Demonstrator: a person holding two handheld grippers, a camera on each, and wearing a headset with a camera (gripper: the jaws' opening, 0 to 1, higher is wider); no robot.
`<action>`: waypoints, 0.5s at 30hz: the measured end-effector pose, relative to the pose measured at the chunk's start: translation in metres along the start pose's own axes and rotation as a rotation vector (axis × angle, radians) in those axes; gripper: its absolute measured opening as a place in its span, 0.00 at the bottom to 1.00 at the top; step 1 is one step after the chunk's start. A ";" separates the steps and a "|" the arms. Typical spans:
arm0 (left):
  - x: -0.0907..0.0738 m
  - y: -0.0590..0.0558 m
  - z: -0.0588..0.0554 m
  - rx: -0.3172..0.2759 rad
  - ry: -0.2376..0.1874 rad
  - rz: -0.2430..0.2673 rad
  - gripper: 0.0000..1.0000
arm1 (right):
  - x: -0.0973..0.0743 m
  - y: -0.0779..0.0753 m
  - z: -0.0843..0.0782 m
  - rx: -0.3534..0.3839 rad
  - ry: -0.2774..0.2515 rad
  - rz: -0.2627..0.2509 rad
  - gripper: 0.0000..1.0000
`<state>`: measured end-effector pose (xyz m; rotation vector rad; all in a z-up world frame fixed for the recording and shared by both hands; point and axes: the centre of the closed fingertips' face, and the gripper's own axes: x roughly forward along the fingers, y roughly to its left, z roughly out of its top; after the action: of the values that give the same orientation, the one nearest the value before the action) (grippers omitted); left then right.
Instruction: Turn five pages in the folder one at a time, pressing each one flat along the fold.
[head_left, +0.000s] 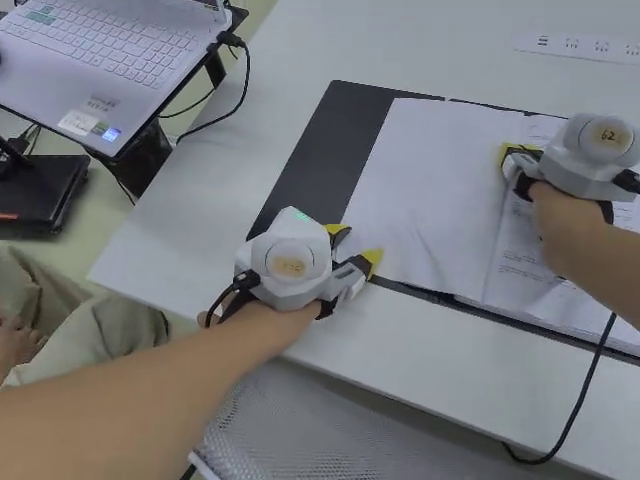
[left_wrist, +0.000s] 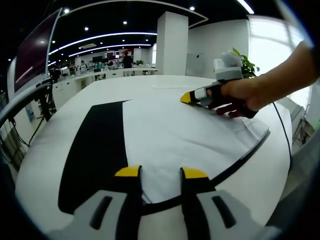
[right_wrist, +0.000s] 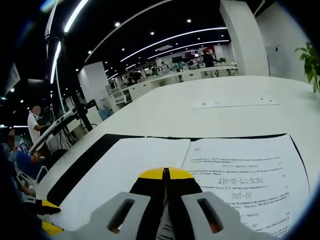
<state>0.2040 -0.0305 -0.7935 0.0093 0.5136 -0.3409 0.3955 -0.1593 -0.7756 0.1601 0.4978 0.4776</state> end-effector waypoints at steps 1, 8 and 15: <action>0.000 0.000 0.000 0.001 -0.001 0.000 0.29 | 0.004 -0.002 0.001 -0.005 0.000 -0.005 0.00; -0.001 -0.001 0.000 0.001 -0.007 -0.001 0.29 | 0.029 -0.016 0.013 -0.038 -0.004 -0.036 0.00; -0.001 -0.001 0.000 0.001 -0.010 -0.001 0.29 | 0.045 -0.028 0.021 -0.037 0.015 -0.048 0.00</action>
<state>0.2030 -0.0316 -0.7926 0.0084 0.5035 -0.3421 0.4516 -0.1634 -0.7833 0.1087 0.5062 0.4416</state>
